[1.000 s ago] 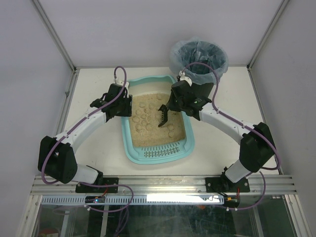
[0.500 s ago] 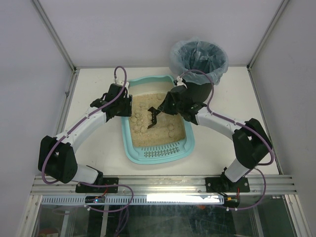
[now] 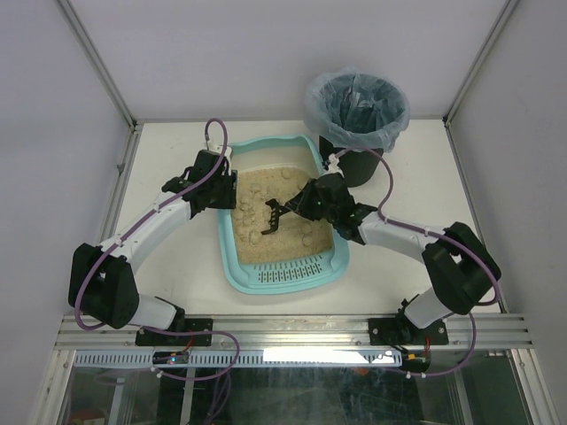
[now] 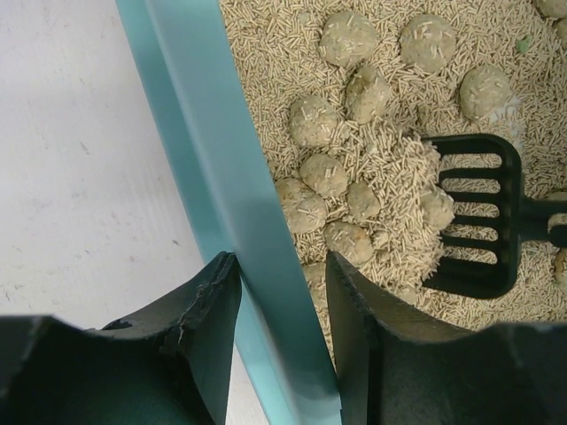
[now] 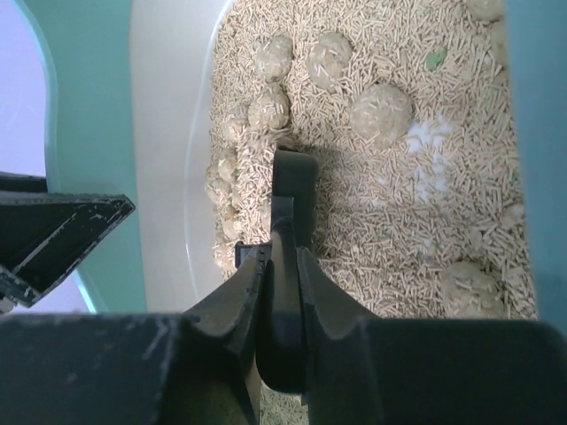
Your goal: Clean the litter box
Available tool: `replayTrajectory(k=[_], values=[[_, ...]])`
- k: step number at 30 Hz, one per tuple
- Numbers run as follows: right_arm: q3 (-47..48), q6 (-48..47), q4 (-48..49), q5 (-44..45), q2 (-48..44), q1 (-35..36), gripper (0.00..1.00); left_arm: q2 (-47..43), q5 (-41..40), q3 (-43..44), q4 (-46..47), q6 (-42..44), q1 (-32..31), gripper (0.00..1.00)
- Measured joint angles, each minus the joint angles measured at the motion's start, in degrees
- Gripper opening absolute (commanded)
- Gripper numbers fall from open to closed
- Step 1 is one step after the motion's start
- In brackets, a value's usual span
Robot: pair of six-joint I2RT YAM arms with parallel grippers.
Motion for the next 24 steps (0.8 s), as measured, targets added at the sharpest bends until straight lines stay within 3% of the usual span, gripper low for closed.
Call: replayTrajectory(k=[24], values=[[-12.0, 1.3, 1.6, -1.1, -19.2, -1.8, 0.0, 0.4, 0.1, 0.1, 0.6, 0.0, 0.0, 0.43]])
